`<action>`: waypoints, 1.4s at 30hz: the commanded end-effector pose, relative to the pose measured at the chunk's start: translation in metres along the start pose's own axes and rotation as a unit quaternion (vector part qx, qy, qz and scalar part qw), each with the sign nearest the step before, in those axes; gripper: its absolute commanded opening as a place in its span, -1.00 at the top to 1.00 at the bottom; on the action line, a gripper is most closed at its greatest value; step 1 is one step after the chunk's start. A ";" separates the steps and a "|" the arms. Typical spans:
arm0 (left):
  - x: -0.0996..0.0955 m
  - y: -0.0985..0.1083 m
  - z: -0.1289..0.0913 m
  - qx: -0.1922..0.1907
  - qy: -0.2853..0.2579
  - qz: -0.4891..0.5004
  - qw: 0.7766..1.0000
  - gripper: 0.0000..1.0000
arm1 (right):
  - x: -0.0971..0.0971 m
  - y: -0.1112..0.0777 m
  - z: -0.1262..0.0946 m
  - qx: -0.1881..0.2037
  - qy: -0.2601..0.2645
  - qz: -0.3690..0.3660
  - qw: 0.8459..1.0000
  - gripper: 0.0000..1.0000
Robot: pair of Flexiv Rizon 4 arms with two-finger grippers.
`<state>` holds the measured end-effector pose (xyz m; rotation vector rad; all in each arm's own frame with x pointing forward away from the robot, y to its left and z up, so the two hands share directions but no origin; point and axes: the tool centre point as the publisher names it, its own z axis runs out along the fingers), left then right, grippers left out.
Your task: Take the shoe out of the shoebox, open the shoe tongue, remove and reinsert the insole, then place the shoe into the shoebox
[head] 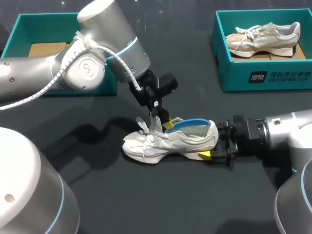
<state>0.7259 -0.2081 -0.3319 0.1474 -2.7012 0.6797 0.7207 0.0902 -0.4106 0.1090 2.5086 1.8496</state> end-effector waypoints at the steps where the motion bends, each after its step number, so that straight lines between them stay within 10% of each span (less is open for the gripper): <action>1: 0.006 -0.004 0.000 0.002 -0.005 0.005 1.000 1.00 | 0.002 0.001 0.001 0.002 0.000 0.000 1.000 1.00; 8: 0.012 -0.013 0.004 -0.003 -0.030 0.019 0.999 0.99 | 0.002 0.001 0.001 0.002 0.000 0.000 1.000 1.00; 10: 0.013 -0.015 0.005 -0.005 -0.033 0.023 0.999 0.38 | 0.002 0.001 0.001 0.002 0.000 0.000 1.000 1.00; 14: 0.017 -0.017 0.005 -0.004 -0.047 0.031 0.998 0.13 | 0.002 0.001 0.001 0.002 0.000 0.000 1.000 1.00; 32: 0.017 -0.041 0.017 0.009 -0.128 0.042 0.991 0.18 | 0.002 0.001 0.001 0.002 0.000 0.000 1.000 1.00; 35: 0.012 -0.046 0.023 0.009 -0.151 0.035 0.988 0.36 | 0.002 0.001 0.001 0.002 0.000 0.000 1.000 1.00; 38: 0.006 -0.049 0.023 0.012 -0.158 0.022 0.987 1.00 | 0.002 0.001 0.001 0.002 0.000 0.000 1.000 1.00; 42: 0.002 -0.048 0.015 0.025 -0.153 0.009 0.988 1.00 | 0.002 0.001 0.001 0.002 0.000 0.000 1.000 1.00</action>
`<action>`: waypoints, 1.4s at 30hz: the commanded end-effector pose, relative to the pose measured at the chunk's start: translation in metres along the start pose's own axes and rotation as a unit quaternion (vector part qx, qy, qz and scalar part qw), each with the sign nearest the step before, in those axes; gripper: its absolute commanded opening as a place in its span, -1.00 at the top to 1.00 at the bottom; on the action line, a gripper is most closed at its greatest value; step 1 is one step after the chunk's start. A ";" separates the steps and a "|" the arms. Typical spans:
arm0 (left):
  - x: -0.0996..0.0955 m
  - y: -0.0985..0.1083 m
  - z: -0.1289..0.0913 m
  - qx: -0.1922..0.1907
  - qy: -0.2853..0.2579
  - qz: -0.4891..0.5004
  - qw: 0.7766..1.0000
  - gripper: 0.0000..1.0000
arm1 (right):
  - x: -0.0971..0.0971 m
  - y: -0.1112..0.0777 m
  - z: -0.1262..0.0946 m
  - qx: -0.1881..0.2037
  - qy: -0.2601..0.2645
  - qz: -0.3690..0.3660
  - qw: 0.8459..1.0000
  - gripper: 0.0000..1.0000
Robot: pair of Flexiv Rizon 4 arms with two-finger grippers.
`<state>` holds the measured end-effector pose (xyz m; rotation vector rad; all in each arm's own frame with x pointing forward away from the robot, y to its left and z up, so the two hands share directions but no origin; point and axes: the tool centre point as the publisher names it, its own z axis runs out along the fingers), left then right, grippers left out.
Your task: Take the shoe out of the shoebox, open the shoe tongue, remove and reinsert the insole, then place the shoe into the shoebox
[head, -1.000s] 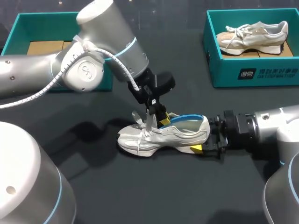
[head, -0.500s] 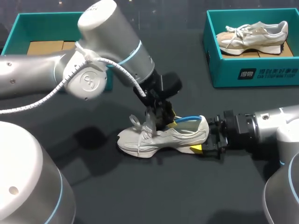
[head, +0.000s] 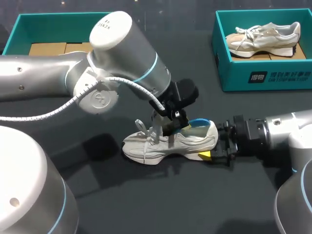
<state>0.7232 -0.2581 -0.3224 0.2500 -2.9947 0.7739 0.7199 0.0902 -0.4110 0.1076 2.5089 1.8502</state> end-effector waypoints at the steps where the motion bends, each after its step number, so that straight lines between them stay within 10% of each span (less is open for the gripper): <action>1: -0.006 0.000 -0.002 0.008 0.006 -0.008 1.000 1.00 | 0.001 0.001 0.001 0.002 -0.001 0.000 1.000 1.00; 20: -0.011 -0.031 -0.006 0.045 -0.010 -0.045 0.998 1.00 | 0.001 0.001 0.001 0.002 -0.001 0.000 1.000 1.00; 25: -0.010 -0.028 -0.004 0.045 -0.012 -0.039 0.998 0.15 | 0.001 0.001 0.001 0.002 -0.001 0.000 1.000 1.00; 42: -0.006 -0.012 0.014 0.067 -0.055 -0.041 0.995 0.18 | 0.001 0.001 0.001 0.002 -0.001 0.000 1.000 1.00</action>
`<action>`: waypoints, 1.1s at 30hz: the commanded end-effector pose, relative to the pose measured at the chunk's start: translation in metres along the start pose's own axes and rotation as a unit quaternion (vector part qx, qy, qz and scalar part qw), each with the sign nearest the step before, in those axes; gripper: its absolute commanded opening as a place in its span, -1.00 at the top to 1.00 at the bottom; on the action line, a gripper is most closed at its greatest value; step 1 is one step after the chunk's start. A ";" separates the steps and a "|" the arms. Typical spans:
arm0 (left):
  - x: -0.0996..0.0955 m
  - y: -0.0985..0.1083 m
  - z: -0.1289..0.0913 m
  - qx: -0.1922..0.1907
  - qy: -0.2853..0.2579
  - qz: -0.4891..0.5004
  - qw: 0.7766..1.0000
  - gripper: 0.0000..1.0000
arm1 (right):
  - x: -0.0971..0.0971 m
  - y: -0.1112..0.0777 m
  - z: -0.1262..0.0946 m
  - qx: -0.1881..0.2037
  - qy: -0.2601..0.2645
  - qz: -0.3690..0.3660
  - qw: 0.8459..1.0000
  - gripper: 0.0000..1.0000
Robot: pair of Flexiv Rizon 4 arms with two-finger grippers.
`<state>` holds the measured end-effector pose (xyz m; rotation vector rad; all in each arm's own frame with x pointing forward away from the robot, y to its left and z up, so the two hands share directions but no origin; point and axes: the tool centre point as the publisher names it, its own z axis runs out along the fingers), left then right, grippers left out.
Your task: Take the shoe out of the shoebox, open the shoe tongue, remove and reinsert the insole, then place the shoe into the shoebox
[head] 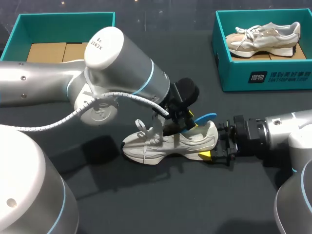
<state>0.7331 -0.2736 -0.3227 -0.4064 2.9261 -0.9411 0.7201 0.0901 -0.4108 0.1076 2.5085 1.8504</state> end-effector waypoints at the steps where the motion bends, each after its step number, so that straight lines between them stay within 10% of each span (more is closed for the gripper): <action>1: 0.002 0.003 0.007 0.006 -0.009 -0.002 1.000 0.17 | 0.001 0.001 0.001 0.002 -0.001 0.000 1.000 1.00; 26: 0.009 0.000 0.026 0.017 -0.039 0.005 0.999 0.37 | 0.001 0.001 0.001 0.002 -0.001 0.000 1.000 1.00; 30: 0.004 -0.002 0.026 0.019 -0.042 0.000 0.999 1.00 | 0.001 0.001 0.001 0.002 -0.001 0.000 1.000 1.00; 33: 0.002 -0.003 0.025 0.019 -0.042 -0.004 0.999 1.00 | 0.001 0.001 0.001 0.002 -0.001 0.000 1.000 1.00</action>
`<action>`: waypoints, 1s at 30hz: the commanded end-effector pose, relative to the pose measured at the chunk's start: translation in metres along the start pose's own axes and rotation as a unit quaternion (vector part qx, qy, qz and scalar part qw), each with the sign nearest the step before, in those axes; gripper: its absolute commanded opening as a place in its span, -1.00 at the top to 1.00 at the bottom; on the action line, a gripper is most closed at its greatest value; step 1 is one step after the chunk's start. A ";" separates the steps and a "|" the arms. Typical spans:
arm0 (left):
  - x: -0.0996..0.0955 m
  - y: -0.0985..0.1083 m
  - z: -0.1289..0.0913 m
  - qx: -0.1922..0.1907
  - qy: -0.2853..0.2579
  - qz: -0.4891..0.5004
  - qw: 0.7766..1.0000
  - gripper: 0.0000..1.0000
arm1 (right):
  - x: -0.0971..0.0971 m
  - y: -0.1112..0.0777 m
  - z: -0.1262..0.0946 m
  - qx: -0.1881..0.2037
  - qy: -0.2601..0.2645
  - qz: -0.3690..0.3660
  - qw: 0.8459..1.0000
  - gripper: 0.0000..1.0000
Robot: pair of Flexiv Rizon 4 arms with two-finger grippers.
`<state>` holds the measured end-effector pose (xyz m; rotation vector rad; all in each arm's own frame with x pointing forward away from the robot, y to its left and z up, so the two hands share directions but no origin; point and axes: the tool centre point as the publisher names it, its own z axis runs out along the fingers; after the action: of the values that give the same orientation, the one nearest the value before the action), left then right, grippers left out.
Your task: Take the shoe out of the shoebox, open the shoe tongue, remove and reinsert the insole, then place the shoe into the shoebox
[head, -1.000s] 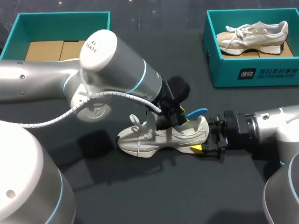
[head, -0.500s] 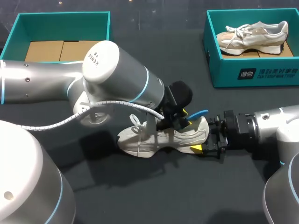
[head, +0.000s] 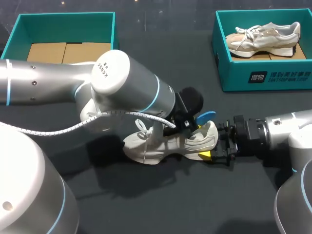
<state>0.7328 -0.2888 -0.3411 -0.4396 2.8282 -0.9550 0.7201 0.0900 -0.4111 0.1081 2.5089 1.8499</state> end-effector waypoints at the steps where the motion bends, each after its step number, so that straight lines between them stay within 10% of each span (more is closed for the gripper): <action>1: -0.002 -0.002 0.001 0.000 0.001 -0.003 1.000 1.00 | 0.001 0.001 0.001 0.002 0.000 0.000 1.000 1.00; 30: 0.060 -0.114 -0.105 0.017 0.217 0.025 0.976 1.00 | 0.001 0.001 0.001 0.002 0.000 0.000 1.000 1.00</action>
<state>0.6770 -0.3423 -0.1980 -0.1805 3.1632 -1.2291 0.7198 0.0904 -0.4108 0.1072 2.5087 1.8504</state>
